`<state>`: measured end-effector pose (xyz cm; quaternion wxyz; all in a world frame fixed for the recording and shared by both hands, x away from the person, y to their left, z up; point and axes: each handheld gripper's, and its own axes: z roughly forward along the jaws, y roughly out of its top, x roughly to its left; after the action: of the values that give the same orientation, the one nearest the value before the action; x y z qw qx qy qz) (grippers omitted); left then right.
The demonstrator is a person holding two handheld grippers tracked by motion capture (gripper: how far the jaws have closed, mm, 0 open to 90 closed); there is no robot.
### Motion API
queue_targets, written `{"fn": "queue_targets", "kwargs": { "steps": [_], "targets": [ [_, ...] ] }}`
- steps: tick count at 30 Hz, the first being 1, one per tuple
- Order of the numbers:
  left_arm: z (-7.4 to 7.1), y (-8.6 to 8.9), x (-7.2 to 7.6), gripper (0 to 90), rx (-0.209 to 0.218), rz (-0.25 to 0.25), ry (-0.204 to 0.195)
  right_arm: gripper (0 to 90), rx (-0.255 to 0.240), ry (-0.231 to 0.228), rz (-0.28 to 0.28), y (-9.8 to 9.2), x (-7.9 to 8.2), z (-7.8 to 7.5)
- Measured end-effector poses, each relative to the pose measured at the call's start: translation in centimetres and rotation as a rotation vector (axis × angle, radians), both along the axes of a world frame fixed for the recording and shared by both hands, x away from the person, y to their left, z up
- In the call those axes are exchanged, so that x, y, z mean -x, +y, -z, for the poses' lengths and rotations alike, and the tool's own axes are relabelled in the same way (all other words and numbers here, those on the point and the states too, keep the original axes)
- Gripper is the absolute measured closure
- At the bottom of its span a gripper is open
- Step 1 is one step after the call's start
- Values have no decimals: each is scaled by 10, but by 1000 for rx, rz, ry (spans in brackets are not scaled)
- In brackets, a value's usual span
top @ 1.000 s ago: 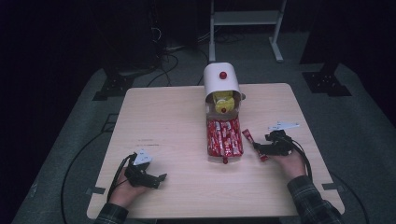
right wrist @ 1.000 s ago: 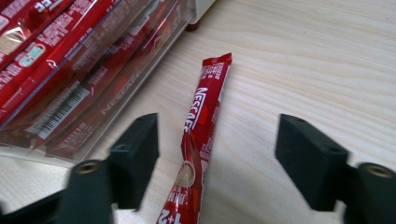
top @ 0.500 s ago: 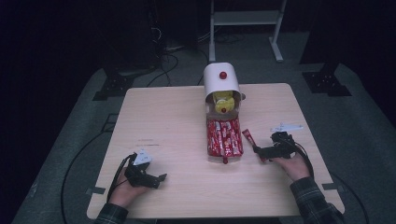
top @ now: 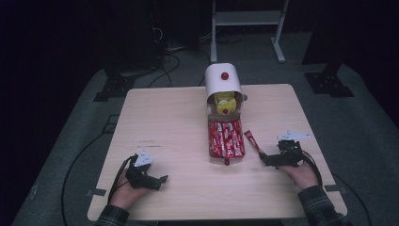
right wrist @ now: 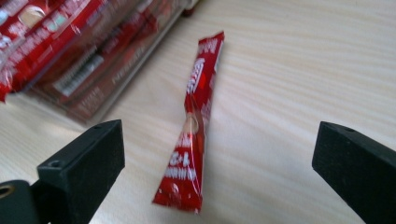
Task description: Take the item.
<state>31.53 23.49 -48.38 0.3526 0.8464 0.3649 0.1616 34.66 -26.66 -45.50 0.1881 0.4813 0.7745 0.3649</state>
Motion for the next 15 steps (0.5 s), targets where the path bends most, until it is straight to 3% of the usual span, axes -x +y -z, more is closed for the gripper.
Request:
{"fn": "queue_targets", "kwargs": {
  "steps": [2, 15],
  "targets": [
    [0, 0, 0, 0, -2, 2, -2, 18, 30, 8, 6, -2, 5, 4],
    [0, 0, 0, 0, 3, -2, -2, 18, 75, 33, 7, -19, 23, 21]
  ]
}}
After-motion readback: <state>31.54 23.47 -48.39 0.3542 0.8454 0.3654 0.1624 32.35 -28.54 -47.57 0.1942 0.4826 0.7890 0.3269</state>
